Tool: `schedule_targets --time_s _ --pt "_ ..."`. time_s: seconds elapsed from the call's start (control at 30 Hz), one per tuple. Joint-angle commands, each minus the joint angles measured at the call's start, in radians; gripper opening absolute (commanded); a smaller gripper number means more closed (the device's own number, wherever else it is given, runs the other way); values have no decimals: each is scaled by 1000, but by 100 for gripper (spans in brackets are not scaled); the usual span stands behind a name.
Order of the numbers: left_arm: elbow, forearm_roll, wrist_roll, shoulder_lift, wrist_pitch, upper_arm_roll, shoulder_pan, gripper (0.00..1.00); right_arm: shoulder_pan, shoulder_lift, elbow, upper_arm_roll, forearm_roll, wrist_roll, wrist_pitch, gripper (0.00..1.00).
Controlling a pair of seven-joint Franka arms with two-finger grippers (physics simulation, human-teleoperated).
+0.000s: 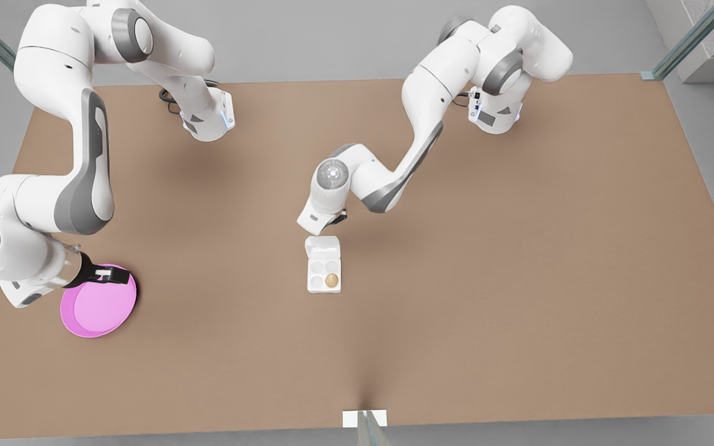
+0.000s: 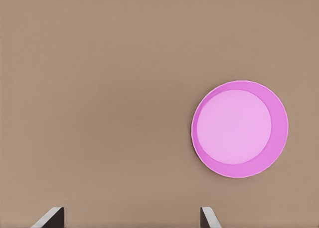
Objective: Pack egg into the box and close the box lid
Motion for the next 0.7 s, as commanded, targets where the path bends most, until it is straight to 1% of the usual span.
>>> schedule_targets --time_s 0.0,0.1,0.3,0.37,0.53,0.67 --pt "14 5 -138 9 2 3 2 21 0 0 2 2 0 -3 1 100" --pt "24 62 -67 19 1 3 4 21 0 0 2 2 0 -3 1 100" --pt "73 90 -13 55 2 4 24 21 -2 2 2 2 -1 -3 2 100" --pt "123 93 -12 85 2 6 25 21 -2 3 4 2 -1 -3 8 100" --pt "151 120 8 105 4 6 25 21 -11 11 4 -3 -1 -3 30 100" --pt "214 122 10 147 6 9 25 21 -11 11 14 -3 -1 -3 28 100"
